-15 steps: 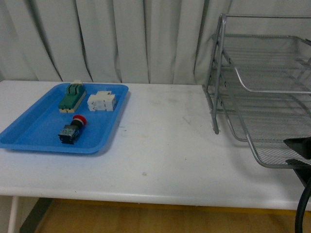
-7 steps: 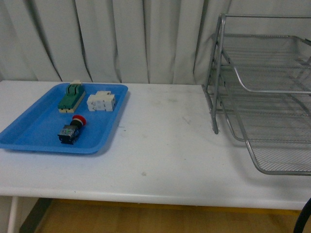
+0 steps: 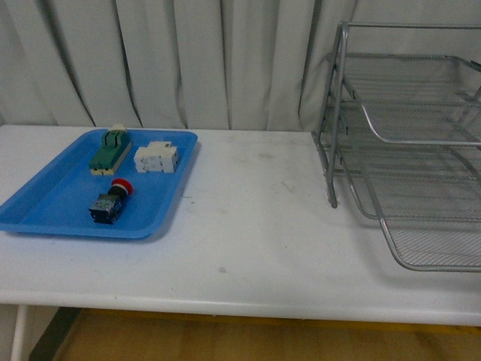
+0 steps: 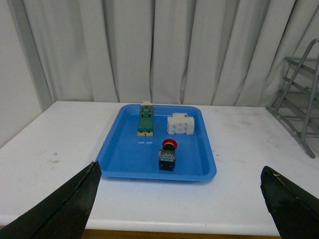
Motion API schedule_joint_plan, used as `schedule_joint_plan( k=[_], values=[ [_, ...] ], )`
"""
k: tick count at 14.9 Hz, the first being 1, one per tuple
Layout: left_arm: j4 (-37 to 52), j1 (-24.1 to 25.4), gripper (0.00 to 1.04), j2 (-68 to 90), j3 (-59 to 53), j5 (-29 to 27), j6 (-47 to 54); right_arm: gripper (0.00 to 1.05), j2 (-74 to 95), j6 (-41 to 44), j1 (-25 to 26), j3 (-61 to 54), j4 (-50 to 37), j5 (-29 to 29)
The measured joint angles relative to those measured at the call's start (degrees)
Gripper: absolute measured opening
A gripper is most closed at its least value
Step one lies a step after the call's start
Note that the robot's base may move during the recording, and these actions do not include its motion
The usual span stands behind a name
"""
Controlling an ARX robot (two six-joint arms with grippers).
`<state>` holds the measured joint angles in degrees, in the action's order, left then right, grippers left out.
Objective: Place button on rack with both arms
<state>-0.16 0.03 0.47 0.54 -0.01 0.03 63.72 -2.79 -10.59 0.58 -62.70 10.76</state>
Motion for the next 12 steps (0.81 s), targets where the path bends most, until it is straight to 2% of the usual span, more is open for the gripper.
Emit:
schedule_joint_plan(
  k=[2, 3, 5, 6, 7, 12],
  values=[
    [-0.02, 0.00, 0.98, 0.00, 0.00, 0.00, 0.00, 0.11, -9.05, 1.66, 2.40, -0.04, 8.63, -2.40],
    [-0.02, 0.00, 0.98, 0.00, 0.00, 0.00, 0.00, 0.02, -13.97, 2.43, 3.43, -0.07, 12.74, -3.34],
    [-0.02, 0.00, 0.98, 0.00, 0.00, 0.00, 0.00, 0.02, -25.03, 2.40, 5.09, 0.04, 25.03, -5.22],
    [-0.04, 0.00, 0.98, 0.00, 0.00, 0.00, 0.00, 0.02, -29.18, 2.49, 9.29, 0.04, 28.79, -9.79],
    [-0.02, 0.00, 0.98, 0.00, 0.00, -0.02, 0.00, 0.02, -32.02, 2.45, 11.02, 0.04, 31.32, -9.77],
    [-0.02, 0.00, 0.98, 0.00, 0.00, 0.00, 0.00, 0.02, -42.56, 2.47, 10.84, 0.04, 41.59, -10.58]
  ],
)
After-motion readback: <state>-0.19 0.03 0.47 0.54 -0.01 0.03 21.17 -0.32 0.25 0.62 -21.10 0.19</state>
